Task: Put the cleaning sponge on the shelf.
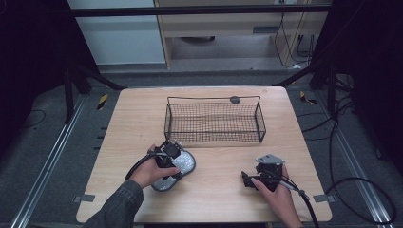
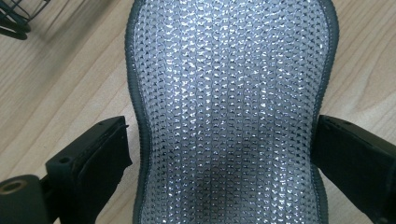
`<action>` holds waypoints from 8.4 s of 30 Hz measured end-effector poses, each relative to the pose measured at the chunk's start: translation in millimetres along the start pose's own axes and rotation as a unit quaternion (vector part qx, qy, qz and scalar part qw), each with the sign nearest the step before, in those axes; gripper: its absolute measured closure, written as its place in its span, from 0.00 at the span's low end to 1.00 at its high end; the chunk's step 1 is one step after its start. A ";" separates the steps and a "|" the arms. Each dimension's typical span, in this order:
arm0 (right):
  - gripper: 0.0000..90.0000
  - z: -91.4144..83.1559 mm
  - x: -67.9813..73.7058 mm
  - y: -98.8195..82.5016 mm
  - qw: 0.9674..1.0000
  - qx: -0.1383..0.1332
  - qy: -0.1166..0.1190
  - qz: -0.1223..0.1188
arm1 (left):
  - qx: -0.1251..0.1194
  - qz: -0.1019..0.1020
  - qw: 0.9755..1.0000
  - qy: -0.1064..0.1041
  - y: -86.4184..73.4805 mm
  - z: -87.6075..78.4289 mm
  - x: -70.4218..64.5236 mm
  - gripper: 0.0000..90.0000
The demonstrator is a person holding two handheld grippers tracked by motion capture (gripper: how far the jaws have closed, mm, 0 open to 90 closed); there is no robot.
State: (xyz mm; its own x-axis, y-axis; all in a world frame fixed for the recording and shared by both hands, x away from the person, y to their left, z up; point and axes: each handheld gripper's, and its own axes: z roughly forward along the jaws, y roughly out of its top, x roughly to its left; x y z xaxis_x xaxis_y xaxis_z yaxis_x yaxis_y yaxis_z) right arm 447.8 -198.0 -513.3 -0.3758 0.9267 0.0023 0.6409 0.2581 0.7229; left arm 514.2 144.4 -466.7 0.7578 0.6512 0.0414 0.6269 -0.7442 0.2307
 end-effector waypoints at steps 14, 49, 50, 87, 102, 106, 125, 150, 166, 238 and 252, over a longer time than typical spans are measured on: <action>0.00 0.1 0.5 -0.3 1.000 -0.001 0.001 -0.004 | -0.016 -0.018 1.000 -0.019 -2.7 -0.3 4.5 0.04; 0.00 -0.1 1.9 -0.4 1.000 0.000 0.003 -0.006 | -0.052 0.030 0.998 0.013 -10.6 -6.3 2.5 0.08; 0.00 -0.1 1.9 -0.4 1.000 0.000 0.003 -0.006 | -0.056 0.030 0.998 0.017 -11.1 -8.3 1.8 0.08; 0.00 0.4 1.5 -0.3 1.000 -0.001 0.001 -0.009 | -0.116 0.110 0.984 0.077 6.0 -66.2 -4.9 0.09; 0.00 0.3 1.3 -0.3 1.000 0.000 0.002 -0.012 | -0.132 0.163 0.974 0.085 35.9 -84.4 5.8 0.09; 0.00 0.6 1.6 0.0 1.000 -0.001 0.003 -0.012 | -0.134 0.173 0.972 0.086 41.3 -88.6 7.4 0.09; 0.00 1.8 0.6 1.1 1.000 0.002 0.010 -0.022 | -0.146 0.196 0.961 0.132 71.5 -113.1 7.4 0.09; 0.00 1.5 0.1 1.3 1.000 0.003 0.012 -0.023 | -0.156 0.228 0.950 0.147 119.7 -104.9 17.1 0.09; 0.00 1.5 0.3 1.4 1.000 0.002 0.011 -0.021 | -0.141 0.238 0.949 0.149 127.6 -101.8 20.1 0.09; 0.01 0.3 -0.2 0.4 1.000 0.001 0.014 -0.018 | -0.087 0.285 0.942 0.151 160.9 -47.0 40.2 0.09; 0.01 0.1 -0.6 0.2 1.000 0.001 0.014 -0.020 | -0.082 0.272 0.948 0.141 156.1 -45.5 50.4 0.07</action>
State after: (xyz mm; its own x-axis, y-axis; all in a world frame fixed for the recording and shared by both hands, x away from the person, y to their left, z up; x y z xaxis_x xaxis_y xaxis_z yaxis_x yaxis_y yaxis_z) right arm 448.2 -198.5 -513.2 -0.4190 0.9080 -0.0067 0.6262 0.2943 0.7220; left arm 642.0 67.8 -384.4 0.8678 0.2081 0.4512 0.1025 -0.9635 0.2473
